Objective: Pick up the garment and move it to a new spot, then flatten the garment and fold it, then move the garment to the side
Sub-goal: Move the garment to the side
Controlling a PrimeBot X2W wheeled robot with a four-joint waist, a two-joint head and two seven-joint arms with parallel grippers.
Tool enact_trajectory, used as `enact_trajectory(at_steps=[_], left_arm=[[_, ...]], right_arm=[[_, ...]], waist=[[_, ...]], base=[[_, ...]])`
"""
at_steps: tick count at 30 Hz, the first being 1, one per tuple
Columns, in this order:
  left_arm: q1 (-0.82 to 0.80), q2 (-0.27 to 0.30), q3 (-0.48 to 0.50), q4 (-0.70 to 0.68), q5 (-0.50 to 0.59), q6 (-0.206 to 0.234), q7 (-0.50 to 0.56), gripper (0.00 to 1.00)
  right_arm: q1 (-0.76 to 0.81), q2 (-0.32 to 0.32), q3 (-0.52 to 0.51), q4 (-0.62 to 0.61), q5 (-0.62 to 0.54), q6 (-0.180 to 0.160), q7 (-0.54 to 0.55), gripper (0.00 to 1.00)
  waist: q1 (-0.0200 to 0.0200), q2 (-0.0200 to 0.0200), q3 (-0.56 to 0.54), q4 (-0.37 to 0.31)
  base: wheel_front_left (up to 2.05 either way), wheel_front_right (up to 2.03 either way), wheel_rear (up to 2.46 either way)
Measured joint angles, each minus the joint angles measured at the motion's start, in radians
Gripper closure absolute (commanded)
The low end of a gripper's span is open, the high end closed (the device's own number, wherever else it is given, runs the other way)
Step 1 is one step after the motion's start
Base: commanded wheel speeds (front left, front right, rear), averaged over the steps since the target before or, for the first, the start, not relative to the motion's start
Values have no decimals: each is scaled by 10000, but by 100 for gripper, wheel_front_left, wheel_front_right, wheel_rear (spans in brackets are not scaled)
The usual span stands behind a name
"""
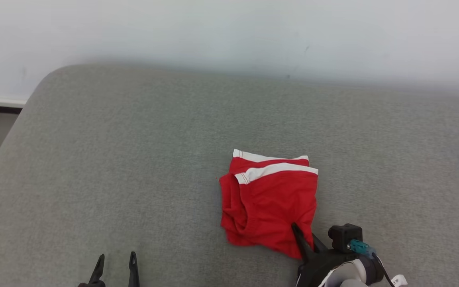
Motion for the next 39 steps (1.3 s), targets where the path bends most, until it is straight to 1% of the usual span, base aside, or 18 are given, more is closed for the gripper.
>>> enact_trajectory(at_steps=[5, 10, 20, 22, 31, 32, 39], left_arm=[[81, 0, 8, -35, 115, -86, 0, 0], [175, 0, -69, -59, 111, -88, 0, 0], [-58, -6, -215, -117, 63, -61, 0, 0], [-97, -2, -201, -140, 52, 8, 0, 0], [-490, -6, -245, -146, 69, -46, 0, 0], [-557, -6, -276, -115, 71, -46, 0, 0], [-807, -13, -393, -52, 151, -77, 0, 0]], right_arm=[[239, -50, -286, 6, -150, 0, 0, 100], [383, -102, -491, 52, -263, 0, 2, 100], [405, -113, -543, 35, -456, 0, 4, 100], [388, -98, -499, 8, -456, 0, 8, 100], [270, -56, -305, -84, -322, 0, 6, 100], [206, -52, -290, -100, -276, 0, 8, 100], [107, -79, -178, -71, -244, 0, 6, 100]], waist=[[0, 0, -202, -553], [0, 0, -364, -1366], [0, -1, -471, -3328], [0, 0, -457, -3730], [0, 0, -266, -5453], [0, 0, -199, -5770], [0, 0, 130, -6327]], base=[[0, 0, 0], [0, 0, 0], [0, 0, 0], [0, 0, 0], [0, 0, 0], [0, 0, 0], [0, 0, 0]])
